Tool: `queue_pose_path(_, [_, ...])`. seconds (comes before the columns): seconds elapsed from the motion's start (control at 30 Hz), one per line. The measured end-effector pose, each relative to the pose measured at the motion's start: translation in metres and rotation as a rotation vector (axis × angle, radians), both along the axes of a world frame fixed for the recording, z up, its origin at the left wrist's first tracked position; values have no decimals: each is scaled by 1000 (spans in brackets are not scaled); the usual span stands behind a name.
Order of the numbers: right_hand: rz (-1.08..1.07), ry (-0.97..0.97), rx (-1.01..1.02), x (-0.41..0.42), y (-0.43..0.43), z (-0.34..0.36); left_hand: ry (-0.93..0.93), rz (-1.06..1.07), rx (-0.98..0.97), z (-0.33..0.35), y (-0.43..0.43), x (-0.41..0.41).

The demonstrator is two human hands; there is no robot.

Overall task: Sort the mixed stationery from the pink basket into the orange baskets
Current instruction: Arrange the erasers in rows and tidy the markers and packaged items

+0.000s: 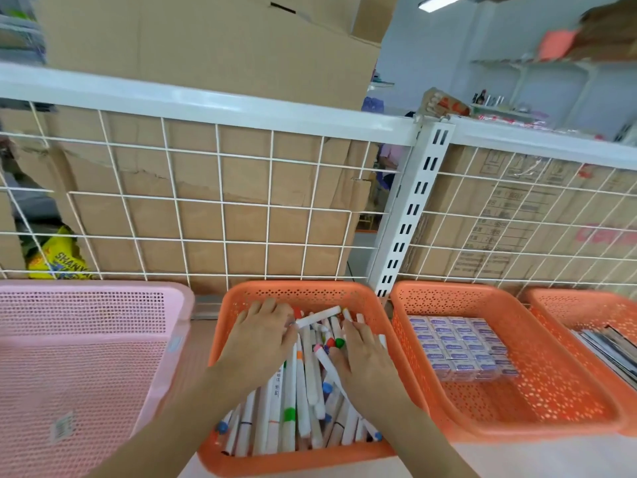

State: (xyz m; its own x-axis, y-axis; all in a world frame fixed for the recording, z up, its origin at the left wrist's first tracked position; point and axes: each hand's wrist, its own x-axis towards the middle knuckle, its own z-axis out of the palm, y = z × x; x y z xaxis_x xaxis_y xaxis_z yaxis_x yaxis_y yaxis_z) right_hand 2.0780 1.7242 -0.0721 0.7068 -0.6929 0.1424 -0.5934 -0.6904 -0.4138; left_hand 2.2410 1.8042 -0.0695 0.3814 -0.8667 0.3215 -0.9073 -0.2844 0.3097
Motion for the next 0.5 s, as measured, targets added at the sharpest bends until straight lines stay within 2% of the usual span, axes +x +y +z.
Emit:
queue_pose_path(0.13, [25,99,80,3,-3,-3,41,-53,116,6,-30,-2])
queue_pose_path(0.27, [34,103,100,6,-5,-7,-10,-51,89,1,-45,-4])
queue_pose_path(0.5, [9,-252,249,1,-11,3,-90,40,-213,32,2,-8])
